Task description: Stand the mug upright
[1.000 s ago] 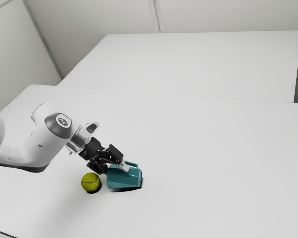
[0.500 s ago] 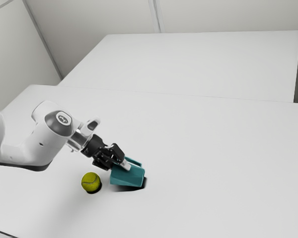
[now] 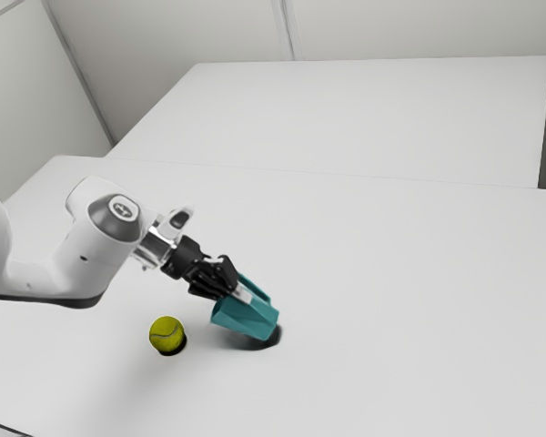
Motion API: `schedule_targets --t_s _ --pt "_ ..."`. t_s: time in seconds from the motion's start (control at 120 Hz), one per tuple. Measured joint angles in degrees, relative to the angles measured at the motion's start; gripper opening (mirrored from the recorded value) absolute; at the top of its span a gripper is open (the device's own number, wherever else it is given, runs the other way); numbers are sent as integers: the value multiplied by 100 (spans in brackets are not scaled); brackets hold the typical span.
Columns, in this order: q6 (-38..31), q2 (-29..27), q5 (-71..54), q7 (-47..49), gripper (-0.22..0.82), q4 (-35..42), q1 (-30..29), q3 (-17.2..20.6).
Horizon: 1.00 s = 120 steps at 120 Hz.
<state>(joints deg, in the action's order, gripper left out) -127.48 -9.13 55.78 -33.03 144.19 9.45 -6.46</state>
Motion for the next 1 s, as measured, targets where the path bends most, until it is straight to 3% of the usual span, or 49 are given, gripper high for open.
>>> schedule_targets --t_s 0.3,0.567,1.0 --pt "-92 -140 -274 36 -17 -398 -8 271" --pt "-100 -167 -2165 212 -17 -946 -98 264" --pt "212 691 -4737 488 -17 -1874 -57 94"
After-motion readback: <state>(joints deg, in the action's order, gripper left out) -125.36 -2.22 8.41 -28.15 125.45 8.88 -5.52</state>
